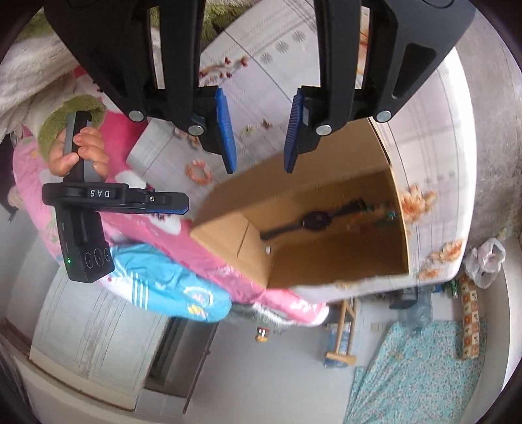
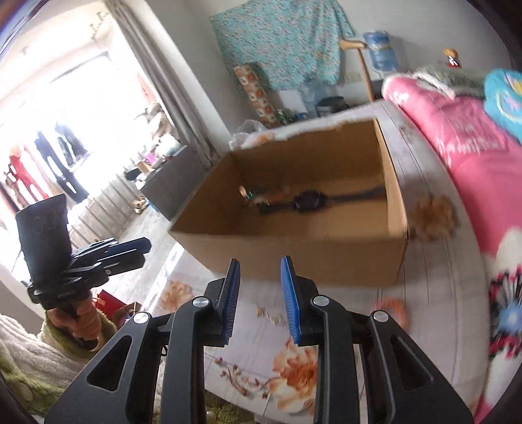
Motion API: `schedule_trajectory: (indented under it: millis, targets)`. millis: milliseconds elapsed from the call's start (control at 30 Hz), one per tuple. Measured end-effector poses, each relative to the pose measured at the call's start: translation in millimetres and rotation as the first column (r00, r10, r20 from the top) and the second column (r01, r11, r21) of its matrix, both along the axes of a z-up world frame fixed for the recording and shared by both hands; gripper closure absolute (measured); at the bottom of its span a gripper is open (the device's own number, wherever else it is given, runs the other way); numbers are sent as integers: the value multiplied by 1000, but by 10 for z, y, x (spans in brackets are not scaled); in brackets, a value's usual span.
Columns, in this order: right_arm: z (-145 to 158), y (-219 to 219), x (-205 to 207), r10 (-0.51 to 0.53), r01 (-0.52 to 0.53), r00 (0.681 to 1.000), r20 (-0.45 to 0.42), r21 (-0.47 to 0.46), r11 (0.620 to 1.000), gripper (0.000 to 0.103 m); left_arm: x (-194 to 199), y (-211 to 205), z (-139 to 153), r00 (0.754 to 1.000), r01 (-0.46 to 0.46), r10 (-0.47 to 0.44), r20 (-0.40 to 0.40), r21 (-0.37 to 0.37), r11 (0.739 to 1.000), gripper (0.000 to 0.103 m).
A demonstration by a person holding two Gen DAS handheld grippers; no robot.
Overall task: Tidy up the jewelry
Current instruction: 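Withdraw both open grippers from the box, then move both grippers toward the remaining gold charms on the sheet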
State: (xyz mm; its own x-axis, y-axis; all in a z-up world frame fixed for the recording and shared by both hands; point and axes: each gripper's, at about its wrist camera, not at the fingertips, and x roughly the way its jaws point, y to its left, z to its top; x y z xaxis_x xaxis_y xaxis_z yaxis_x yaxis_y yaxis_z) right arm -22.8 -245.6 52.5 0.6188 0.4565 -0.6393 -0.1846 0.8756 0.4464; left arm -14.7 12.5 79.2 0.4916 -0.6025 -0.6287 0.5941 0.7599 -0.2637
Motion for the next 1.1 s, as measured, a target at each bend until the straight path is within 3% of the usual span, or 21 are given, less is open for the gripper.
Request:
schedule_trajectory:
  millis: [133, 333, 733, 1100]
  targets:
    - [-461, 73, -61, -40, 41, 993, -112, 6, 999, 77, 14, -215, -471, 997, -22, 29, -66, 94, 995, 75]
    - [-847, 171, -107, -102, 95, 972, -211, -40, 995, 77, 89, -438, -867, 994, -11, 29, -101, 174, 985, 75]
    - [-761, 584, -21, -98, 75, 989, -113, -192, 979, 77, 106, -679, -1051, 1000, -17, 18, -1, 314, 949, 75]
    - [-789, 854, 309, -34, 4, 995, -95, -294, 956, 78, 146, -729, -1099, 1000, -1, -1, 7, 302, 953, 75]
